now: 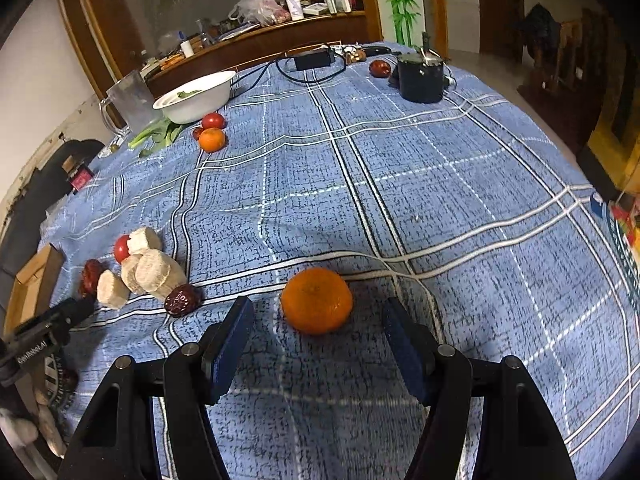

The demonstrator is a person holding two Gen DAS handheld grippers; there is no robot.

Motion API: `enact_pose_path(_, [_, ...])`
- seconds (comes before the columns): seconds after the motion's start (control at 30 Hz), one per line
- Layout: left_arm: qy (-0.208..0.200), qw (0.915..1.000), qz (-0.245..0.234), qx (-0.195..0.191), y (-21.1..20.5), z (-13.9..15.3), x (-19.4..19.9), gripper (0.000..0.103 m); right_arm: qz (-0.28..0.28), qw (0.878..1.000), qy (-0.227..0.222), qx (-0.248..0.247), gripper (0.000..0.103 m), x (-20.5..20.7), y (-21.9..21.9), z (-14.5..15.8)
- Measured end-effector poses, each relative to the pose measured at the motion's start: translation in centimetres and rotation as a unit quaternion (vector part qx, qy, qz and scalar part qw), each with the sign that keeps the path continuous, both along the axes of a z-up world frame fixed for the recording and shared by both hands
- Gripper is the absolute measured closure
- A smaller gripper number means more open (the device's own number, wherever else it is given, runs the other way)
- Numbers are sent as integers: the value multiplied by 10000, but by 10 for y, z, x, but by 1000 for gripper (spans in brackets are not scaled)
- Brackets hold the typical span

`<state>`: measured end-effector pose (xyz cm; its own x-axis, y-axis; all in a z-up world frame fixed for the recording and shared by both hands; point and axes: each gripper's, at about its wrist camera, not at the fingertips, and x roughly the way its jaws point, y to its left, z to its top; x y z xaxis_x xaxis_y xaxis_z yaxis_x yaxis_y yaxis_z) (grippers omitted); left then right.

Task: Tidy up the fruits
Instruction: 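Grasp an orange with the right tool while the left tool grasps a red jujube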

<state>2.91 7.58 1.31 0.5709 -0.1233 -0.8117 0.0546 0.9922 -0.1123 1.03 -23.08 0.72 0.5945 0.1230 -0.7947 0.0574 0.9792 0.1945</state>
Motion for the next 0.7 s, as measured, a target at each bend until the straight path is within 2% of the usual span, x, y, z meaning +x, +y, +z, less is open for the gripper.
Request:
enact_pose_path(0.07, [-53, 10000, 16, -13, 2, 0, 2, 58, 24, 10000, -30, -84, 39, 2, 3, 0])
enact_pose_path(0.23, [-258, 9996, 2, -64, 4, -2, 5, 59, 68, 9993, -139, -342, 46, 1, 12, -2])
enact_pose_path(0.37, [-350, 9992, -140, 102, -5, -2, 5, 61, 63, 9990, -168, -403, 58, 1, 13, -2])
enact_pose_path(0.43, [-369, 9991, -171, 103, -7, -2, 4, 73, 19, 9992, -184, -360, 67, 1, 11, -1])
enact_pose_path(0.7, [-600, 9976, -138, -314, 1, 4, -5, 73, 112, 9997, -213, -84, 68, -13, 9, 8])
